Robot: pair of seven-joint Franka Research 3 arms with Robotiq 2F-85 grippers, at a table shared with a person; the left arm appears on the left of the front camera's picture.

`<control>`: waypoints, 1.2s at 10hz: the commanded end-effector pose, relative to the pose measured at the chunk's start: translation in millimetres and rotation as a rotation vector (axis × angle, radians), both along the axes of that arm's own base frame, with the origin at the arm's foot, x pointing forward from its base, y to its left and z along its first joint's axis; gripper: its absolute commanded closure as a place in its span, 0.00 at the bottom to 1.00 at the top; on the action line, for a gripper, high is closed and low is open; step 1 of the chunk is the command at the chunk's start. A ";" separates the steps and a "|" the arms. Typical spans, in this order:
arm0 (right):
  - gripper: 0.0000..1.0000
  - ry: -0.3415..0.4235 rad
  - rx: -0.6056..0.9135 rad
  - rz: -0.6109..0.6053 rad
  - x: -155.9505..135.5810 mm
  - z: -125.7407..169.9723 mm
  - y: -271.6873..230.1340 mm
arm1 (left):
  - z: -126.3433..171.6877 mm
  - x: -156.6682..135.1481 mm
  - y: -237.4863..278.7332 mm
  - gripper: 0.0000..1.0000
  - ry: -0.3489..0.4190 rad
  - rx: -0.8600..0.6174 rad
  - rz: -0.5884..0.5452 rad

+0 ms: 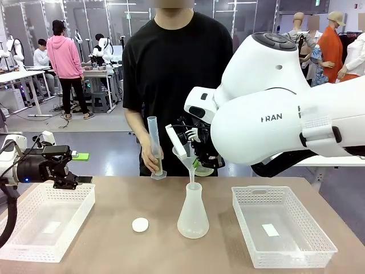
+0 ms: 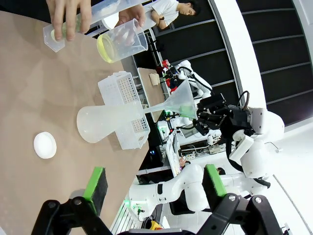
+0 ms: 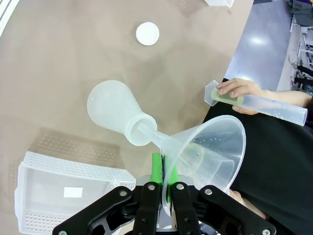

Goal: Prepare the solutions needed for the experiment.
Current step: Pick up the Plastic Funnel and insert it into the Big flask.

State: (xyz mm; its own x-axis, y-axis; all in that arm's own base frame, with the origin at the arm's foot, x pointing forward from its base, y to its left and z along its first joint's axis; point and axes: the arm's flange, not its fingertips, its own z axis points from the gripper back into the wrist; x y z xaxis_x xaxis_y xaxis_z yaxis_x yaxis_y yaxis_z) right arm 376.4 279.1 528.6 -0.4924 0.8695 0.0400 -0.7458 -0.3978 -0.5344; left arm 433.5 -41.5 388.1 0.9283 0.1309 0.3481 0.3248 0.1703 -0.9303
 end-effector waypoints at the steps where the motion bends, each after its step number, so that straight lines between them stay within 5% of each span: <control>1: 0.96 0.002 0.016 0.018 7.1 -8.1 -0.9 | 2.5 1.0 -2.0 0.00 -0.009 -0.034 0.011; 12: 0.96 0.072 0.049 -0.011 30.5 -61.3 -11.4 | 2.5 1.0 -2.0 0.00 -0.009 -0.034 0.011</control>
State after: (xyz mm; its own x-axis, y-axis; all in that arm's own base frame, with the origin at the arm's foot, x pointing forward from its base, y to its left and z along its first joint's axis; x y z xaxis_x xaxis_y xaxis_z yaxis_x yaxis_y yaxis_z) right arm 403.8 274.9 473.8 -0.4516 0.8868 0.0984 -0.8014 -0.3547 -0.4816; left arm 433.5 -41.5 388.1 0.9283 0.1309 0.3481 0.3248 0.1704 -0.9303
